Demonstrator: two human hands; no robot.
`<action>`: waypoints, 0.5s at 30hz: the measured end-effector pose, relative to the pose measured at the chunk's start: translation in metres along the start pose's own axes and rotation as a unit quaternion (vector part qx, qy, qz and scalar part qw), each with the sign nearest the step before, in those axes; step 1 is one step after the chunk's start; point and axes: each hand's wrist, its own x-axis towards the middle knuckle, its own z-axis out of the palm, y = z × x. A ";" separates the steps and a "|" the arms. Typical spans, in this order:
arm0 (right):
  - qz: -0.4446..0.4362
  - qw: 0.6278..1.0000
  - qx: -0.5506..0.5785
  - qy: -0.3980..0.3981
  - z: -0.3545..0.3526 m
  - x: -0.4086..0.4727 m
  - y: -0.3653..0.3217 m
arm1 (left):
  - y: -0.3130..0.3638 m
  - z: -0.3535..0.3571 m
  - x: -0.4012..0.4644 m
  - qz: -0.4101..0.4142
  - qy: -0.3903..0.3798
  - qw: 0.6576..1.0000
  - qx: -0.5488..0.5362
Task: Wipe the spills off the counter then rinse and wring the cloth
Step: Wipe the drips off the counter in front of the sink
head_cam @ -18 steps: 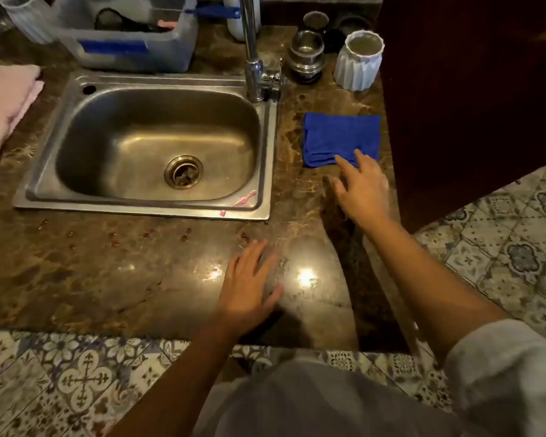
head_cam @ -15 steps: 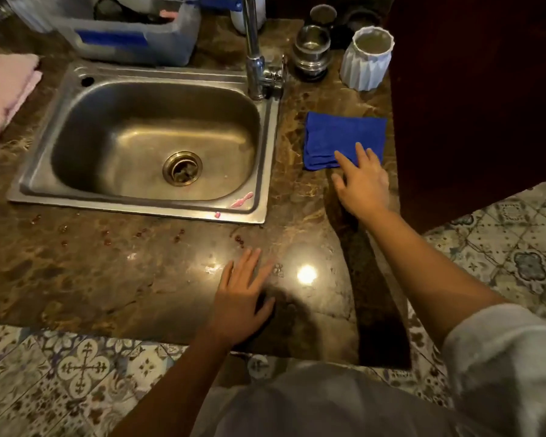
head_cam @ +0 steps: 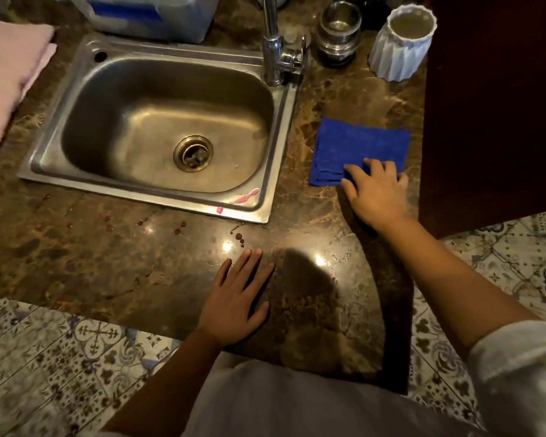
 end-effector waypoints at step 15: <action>-0.066 0.995 -0.024 -0.071 0.002 -0.018 -0.001 | 0.002 -0.001 -0.001 0.000 0.003 1.000 -0.009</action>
